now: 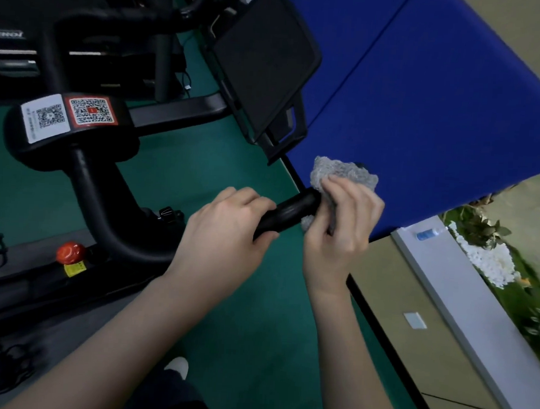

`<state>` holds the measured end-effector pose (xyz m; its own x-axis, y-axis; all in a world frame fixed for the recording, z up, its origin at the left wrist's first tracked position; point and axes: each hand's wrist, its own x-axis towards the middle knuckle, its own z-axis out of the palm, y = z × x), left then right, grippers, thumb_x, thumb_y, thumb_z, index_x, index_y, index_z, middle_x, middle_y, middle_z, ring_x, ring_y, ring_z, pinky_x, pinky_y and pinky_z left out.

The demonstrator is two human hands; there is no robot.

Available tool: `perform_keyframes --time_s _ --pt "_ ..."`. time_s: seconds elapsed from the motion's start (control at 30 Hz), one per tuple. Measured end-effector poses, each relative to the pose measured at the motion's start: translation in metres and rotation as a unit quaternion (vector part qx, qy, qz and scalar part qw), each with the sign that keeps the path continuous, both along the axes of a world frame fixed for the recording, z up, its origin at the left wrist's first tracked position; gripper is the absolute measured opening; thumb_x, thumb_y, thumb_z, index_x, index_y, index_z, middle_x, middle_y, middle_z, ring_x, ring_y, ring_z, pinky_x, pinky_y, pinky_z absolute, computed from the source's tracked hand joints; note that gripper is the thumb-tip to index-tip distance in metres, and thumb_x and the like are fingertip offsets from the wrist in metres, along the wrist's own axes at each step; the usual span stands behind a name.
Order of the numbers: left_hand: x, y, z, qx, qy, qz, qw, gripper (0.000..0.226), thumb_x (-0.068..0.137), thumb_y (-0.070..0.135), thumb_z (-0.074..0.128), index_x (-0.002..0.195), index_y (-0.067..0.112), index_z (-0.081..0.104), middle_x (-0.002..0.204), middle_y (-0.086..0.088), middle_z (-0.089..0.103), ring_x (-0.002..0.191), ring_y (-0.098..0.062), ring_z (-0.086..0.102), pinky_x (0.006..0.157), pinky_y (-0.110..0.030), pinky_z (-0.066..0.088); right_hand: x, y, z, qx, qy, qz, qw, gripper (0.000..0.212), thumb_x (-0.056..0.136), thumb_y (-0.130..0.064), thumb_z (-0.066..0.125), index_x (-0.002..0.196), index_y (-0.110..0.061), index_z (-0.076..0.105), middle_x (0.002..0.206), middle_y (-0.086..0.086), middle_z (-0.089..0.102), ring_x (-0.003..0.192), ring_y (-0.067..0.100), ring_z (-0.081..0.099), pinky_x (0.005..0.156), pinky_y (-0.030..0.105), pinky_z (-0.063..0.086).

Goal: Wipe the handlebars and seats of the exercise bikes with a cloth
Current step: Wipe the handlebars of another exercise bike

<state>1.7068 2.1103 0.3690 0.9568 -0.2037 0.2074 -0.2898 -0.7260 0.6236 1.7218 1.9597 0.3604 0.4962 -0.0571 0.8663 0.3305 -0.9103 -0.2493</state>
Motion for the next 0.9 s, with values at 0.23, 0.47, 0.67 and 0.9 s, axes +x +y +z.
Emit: perform_keyframes --time_s 0.23,0.47,0.67,0.9 --pt "0.009 -0.01 0.003 -0.009 0.002 0.0 1.0 0.032 0.084 0.043 0.063 0.112 0.029 0.061 0.101 0.012 0.059 0.1 -0.014 0.051 0.07 -0.027 0.035 0.026 -0.013 0.032 0.039 0.036 0.016 0.998 0.013 0.088 0.006 0.059 0.091 0.0 0.07 0.09 0.008 0.067 0.093 0.026 0.055 0.082 0.047 0.047" --pt "0.016 -0.016 0.001 -0.024 0.02 -0.023 0.999 0.033 0.084 0.037 0.064 0.116 0.03 0.059 0.104 0.013 0.059 0.101 -0.013 0.053 0.075 -0.031 0.045 0.017 -0.022 0.043 0.085 0.09 0.052 0.991 0.014 0.086 0.001 0.059 0.091 -0.008 0.068 0.09 -0.013 0.06 0.095 0.013 0.054 0.085 0.043 0.048" --pt "0.016 -0.016 0.001 -0.029 0.018 -0.023 0.999 0.032 0.084 0.036 0.065 0.115 0.03 0.06 0.101 0.014 0.059 0.099 -0.013 0.052 0.076 -0.034 0.048 0.019 -0.029 0.05 0.11 0.108 0.049 0.987 0.016 0.086 0.0 0.058 0.09 -0.012 0.068 0.089 -0.016 0.059 0.093 0.014 0.057 0.084 0.035 0.048" --pt "0.016 -0.016 0.004 -0.036 0.03 -0.022 0.999 0.033 0.084 0.036 0.066 0.116 0.03 0.06 0.103 0.014 0.059 0.099 -0.013 0.053 0.08 -0.039 0.051 0.019 -0.032 0.052 0.278 0.153 0.033 0.948 0.015 0.093 -0.007 0.054 0.092 -0.019 0.061 0.089 -0.009 0.063 0.084 -0.001 0.057 0.078 0.019 0.047"
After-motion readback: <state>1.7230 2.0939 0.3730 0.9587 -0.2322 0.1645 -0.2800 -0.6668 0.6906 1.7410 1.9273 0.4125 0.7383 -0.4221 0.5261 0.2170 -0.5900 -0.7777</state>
